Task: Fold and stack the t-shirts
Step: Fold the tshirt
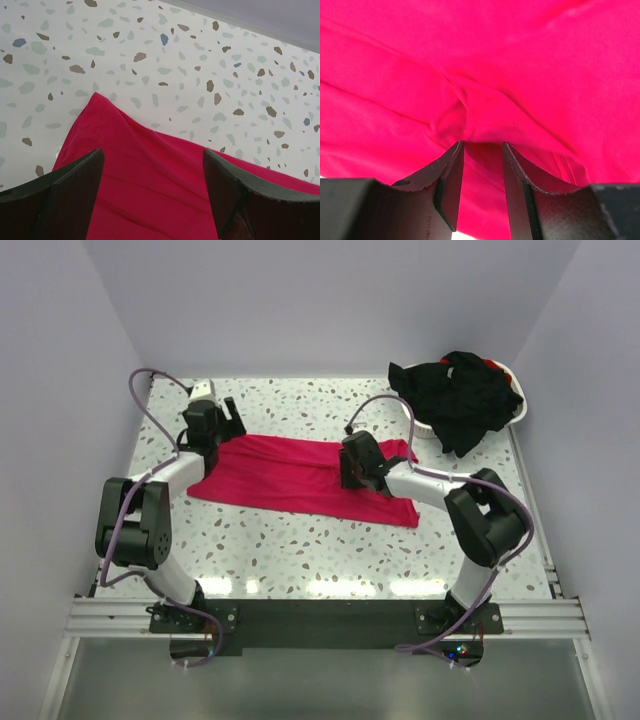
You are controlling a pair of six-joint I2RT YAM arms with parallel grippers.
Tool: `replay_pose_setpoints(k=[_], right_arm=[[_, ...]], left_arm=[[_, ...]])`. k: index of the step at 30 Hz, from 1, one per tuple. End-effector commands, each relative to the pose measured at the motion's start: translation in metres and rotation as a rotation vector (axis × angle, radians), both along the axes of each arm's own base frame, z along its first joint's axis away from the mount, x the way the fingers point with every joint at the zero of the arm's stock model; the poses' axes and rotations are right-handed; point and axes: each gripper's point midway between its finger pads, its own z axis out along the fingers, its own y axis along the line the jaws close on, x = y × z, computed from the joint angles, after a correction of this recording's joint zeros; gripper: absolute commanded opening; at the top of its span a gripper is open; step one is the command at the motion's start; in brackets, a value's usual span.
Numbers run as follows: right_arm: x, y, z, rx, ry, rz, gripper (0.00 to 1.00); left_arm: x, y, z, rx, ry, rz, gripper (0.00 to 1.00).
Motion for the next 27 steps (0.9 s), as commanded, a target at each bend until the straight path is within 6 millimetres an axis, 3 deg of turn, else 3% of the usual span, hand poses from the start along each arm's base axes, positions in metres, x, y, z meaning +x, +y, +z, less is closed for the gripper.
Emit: replay_pose_setpoints(k=[1, 9, 14, 27], right_arm=[[0.029, 0.026, 0.029, 0.088, -0.094, 0.005, 0.39], [0.034, 0.035, 0.007, 0.071, -0.034, 0.013, 0.32], [0.031, 0.031, 0.007, 0.058, -0.025, -0.002, 0.10], [0.011, 0.042, 0.015, 0.107, 0.008, 0.017, 0.10]], left_arm=[[0.012, -0.003, 0.012, -0.021, -0.059, -0.011, 0.84], [0.017, -0.005, 0.010, -0.024, -0.058, -0.015, 0.85], [0.019, -0.005, 0.008, -0.024, -0.055, -0.013, 0.85], [0.021, -0.006, 0.000, -0.027, -0.036, -0.021, 0.86]])
